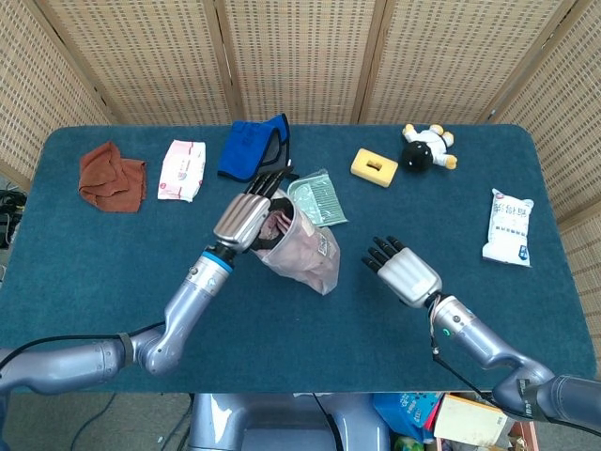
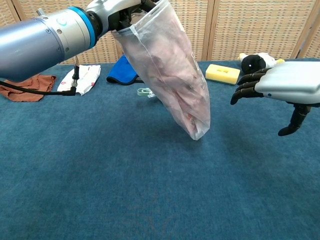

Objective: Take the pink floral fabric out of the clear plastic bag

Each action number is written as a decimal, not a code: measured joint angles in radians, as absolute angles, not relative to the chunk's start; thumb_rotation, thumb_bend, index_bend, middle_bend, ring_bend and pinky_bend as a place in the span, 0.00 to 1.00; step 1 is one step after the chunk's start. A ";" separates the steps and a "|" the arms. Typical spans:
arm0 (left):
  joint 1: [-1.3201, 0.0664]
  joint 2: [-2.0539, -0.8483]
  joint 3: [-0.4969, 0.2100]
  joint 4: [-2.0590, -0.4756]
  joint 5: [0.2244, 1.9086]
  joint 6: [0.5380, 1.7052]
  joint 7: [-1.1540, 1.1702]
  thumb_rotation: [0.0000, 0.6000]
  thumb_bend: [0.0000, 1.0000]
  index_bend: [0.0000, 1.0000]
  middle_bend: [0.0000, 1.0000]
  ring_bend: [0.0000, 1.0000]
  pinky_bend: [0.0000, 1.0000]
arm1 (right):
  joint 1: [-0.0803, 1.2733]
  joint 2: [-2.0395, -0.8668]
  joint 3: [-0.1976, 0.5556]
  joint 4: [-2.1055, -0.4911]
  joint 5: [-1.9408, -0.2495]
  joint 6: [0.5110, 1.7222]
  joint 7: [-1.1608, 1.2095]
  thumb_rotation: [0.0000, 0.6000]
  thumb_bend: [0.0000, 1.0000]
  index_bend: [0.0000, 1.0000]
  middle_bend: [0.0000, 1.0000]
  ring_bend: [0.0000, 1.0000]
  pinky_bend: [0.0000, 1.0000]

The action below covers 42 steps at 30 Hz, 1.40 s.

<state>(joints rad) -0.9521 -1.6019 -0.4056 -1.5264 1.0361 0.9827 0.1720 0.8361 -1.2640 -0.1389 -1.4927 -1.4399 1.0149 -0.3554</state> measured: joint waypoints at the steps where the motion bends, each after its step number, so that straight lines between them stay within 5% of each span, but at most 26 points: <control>1: -0.956 -1.603 -0.408 -1.527 1.029 0.982 0.177 1.00 0.67 0.75 0.00 0.00 0.00 | 0.832 -1.269 -0.146 -1.471 -1.481 1.029 -0.349 1.00 0.26 0.21 0.26 0.17 0.16; 6: -0.977 -1.621 -0.414 -1.519 0.999 0.980 0.193 1.00 0.67 0.75 0.00 0.00 0.00 | 0.809 -1.314 -0.184 -1.313 -1.710 1.146 -0.322 1.00 0.30 0.25 0.37 0.31 0.27; 14: -1.004 -1.657 -0.411 -1.504 0.965 0.982 0.222 1.00 0.67 0.75 0.00 0.00 0.00 | 0.819 -1.385 -0.216 -1.163 -1.963 1.265 -0.360 1.00 0.31 0.29 0.45 0.38 0.39; 26: -1.023 -1.669 -0.407 -1.505 0.903 0.983 0.262 1.00 0.67 0.75 0.00 0.00 0.00 | 0.885 -1.451 -0.194 -1.140 -2.070 1.204 -0.453 1.00 0.31 0.30 0.51 0.44 0.47; 29: -1.026 -1.667 -0.407 -1.512 0.880 0.982 0.275 1.00 0.67 0.75 0.00 0.00 0.00 | 0.895 -1.462 -0.179 -1.146 -2.061 1.159 -0.471 1.00 0.31 0.31 0.57 0.51 0.59; 35: -1.033 -1.663 -0.403 -1.515 0.853 0.979 0.292 1.00 0.67 0.75 0.00 0.00 0.00 | 0.919 -1.485 -0.162 -1.145 -2.059 1.112 -0.487 1.00 0.31 0.31 0.81 0.82 0.98; 42: -1.038 -1.661 -0.400 -1.512 0.845 0.974 0.287 1.00 0.67 0.76 0.00 0.00 0.00 | 0.917 -1.502 -0.146 -1.145 -2.028 1.085 -0.476 1.00 0.29 0.34 0.91 0.93 1.00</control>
